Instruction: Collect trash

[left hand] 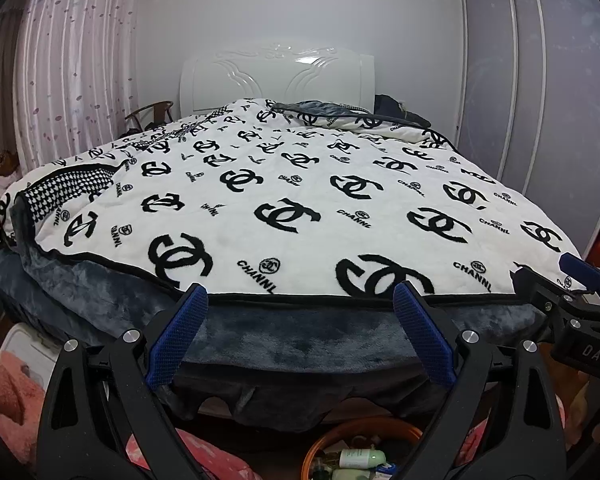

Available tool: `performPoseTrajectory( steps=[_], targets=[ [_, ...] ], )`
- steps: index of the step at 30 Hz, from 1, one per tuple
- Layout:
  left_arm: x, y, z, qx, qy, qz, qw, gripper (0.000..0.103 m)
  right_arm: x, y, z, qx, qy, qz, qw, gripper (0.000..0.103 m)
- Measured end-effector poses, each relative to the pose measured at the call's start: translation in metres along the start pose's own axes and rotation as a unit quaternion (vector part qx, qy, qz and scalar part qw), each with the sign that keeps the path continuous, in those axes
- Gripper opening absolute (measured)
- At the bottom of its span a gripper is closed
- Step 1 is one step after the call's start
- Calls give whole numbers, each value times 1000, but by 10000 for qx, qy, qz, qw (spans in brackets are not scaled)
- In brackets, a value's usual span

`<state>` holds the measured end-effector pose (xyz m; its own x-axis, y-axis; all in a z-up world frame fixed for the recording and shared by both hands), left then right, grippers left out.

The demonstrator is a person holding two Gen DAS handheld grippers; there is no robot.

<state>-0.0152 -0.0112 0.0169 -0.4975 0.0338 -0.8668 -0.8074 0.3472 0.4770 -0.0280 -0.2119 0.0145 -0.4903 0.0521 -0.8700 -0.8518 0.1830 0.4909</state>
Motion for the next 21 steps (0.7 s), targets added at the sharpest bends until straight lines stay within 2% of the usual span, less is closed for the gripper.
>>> performPoseTrajectory(
  steps=[21],
  targets=[
    [3, 0, 2, -50, 42, 51, 10000, 91, 3, 1, -1, 26, -26, 46, 10000, 98]
  ],
)
Point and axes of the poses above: each gripper's, at about its wrist camera, not at the fingertips, and y roughly against the way its jaws point, z to its left, x to its underside, the point moved 1 cm from there along -y, roughly the way its jaws point, and after that the axes turned 14 degrees about x, right-handed, at the moved point
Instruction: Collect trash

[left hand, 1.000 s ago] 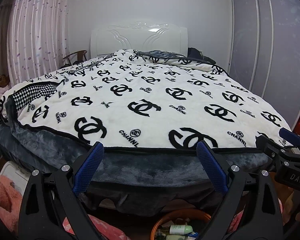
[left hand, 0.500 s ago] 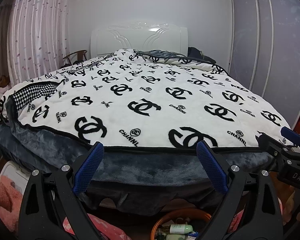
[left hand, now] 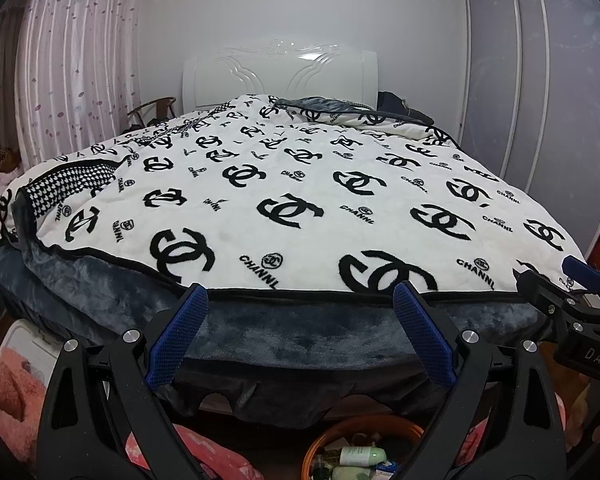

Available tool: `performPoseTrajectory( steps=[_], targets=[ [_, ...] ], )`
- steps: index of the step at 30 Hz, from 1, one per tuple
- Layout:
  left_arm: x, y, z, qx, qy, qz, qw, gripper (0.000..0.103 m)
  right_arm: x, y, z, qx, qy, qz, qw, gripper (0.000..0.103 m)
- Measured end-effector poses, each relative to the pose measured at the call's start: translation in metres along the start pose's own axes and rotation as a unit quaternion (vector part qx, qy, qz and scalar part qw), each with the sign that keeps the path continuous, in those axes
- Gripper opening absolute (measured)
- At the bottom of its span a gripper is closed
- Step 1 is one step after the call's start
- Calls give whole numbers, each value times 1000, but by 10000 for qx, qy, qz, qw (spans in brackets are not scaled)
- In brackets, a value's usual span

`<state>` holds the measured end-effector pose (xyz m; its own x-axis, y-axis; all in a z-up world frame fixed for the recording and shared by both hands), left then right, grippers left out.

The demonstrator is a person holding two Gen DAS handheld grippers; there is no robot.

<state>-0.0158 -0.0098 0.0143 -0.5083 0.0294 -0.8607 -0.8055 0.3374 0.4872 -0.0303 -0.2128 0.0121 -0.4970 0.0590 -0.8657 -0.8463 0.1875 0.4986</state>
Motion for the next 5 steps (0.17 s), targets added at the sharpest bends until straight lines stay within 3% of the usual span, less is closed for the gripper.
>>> performPoseTrajectory(
  steps=[5],
  targets=[
    [0, -2, 1, -22, 25, 18, 10000, 91, 0, 0, 0, 1, -8, 7, 10000, 98]
  ],
)
Point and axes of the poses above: each gripper's, at about its wrist camera, not at the fingertips, and y roughly against the way its jaws point, z to its left, x to its underside, the point moved 1 cm from there along -y, roughly the way its jaws point, and after that the axes turned 14 degrees about x, right-handed, at the moved point
